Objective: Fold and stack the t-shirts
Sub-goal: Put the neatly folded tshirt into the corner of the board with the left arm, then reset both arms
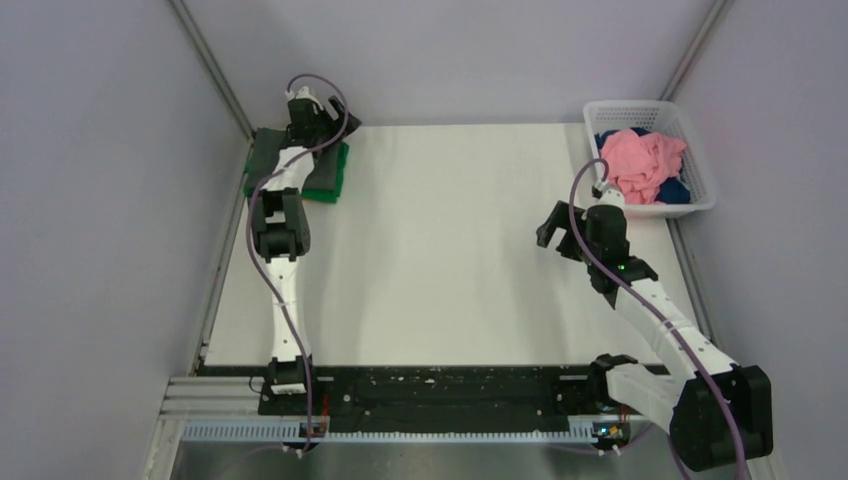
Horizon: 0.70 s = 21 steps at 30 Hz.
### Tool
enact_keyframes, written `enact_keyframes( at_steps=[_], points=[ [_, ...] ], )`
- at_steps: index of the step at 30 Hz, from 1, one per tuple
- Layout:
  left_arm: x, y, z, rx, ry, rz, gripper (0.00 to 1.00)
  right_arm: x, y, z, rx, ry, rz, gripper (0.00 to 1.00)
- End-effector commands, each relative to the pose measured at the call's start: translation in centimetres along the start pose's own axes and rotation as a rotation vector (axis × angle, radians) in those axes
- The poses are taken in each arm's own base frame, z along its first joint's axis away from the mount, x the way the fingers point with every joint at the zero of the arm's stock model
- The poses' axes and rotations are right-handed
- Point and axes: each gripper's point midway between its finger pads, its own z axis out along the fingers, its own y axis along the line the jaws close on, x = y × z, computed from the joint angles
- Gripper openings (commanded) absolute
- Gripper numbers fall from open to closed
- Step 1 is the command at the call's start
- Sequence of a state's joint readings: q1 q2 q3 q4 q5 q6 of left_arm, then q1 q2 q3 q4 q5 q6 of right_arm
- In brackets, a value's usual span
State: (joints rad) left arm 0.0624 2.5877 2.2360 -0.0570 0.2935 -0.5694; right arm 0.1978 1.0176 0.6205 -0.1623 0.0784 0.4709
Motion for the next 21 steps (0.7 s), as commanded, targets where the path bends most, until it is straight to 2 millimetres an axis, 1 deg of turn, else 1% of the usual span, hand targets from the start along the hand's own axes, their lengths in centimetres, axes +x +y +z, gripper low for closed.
enact_keyframes(
  at_steps=[1,2,4,6,7,8,10,11,12,13,14,16,17,19,21],
  points=[
    [-0.7,-1.6,0.0,-0.003,-0.003,0.019,0.99,-0.8,0.3,0.1,-0.021,-0.032,-0.007,0.99],
    [-1.6,-2.9,-0.5,0.015,-0.019,0.031,0.99,-0.8,0.3,0.0,-0.022,-0.033,-0.005,0.99],
    [-3.9,-5.6,-1.9,0.034,-0.066,0.066,0.99,-0.9,0.4,-0.2,-0.026,-0.038,-0.005,0.99],
    [-6.7,-9.0,-4.1,0.055,-0.119,0.111,0.99,-1.3,0.5,-0.6,-0.034,-0.051,-0.004,0.99],
    [-8.4,-10.5,-5.7,0.063,-0.143,0.132,0.99,-1.5,0.6,-0.7,-0.037,-0.058,-0.004,0.99],
    [-9.0,-12.7,-7.1,0.085,-0.150,0.151,0.99,-1.6,0.7,-0.9,-0.042,-0.063,-0.004,0.99],
    [-8.6,-17.1,-10.3,0.141,-0.117,0.197,0.99,-1.7,0.8,-1.3,-0.049,-0.066,-0.003,0.99],
    [-8.5,-19.3,-12.8,0.158,-0.104,0.220,0.99,-1.7,0.8,-1.6,-0.051,-0.068,0.000,0.99],
    [-7.6,-20.2,-14.6,0.141,-0.082,0.238,0.99,-1.7,0.9,-1.9,-0.054,-0.071,0.002,0.99],
    [-5.2,-20.0,-16.1,0.098,-0.035,0.247,0.99,-1.7,0.9,-2.2,-0.059,-0.074,0.003,0.99],
    [-3.3,-19.6,-17.7,0.050,-0.018,0.261,0.99,-1.6,0.9,-2.5,-0.064,-0.078,0.006,0.99],
    [-0.4,-19.7,-21.8,-0.013,-0.059,0.289,0.99,-1.5,1.0,-3.2,-0.080,-0.085,0.014,0.99],
    [1.9,-19.5,-23.6,-0.027,-0.059,0.310,0.99,-1.3,1.1,-3.5,-0.090,-0.083,0.015,0.99],
    [6.2,-18.3,-27.3,-0.051,-0.056,0.298,0.99,-0.6,1.0,-4.1,-0.103,-0.072,0.018,0.99],
    [11.3,-16.4,-30.7,-0.039,-0.002,0.260,0.99,-0.2,0.8,-4.7,-0.102,-0.069,0.021,0.99]
  ],
)
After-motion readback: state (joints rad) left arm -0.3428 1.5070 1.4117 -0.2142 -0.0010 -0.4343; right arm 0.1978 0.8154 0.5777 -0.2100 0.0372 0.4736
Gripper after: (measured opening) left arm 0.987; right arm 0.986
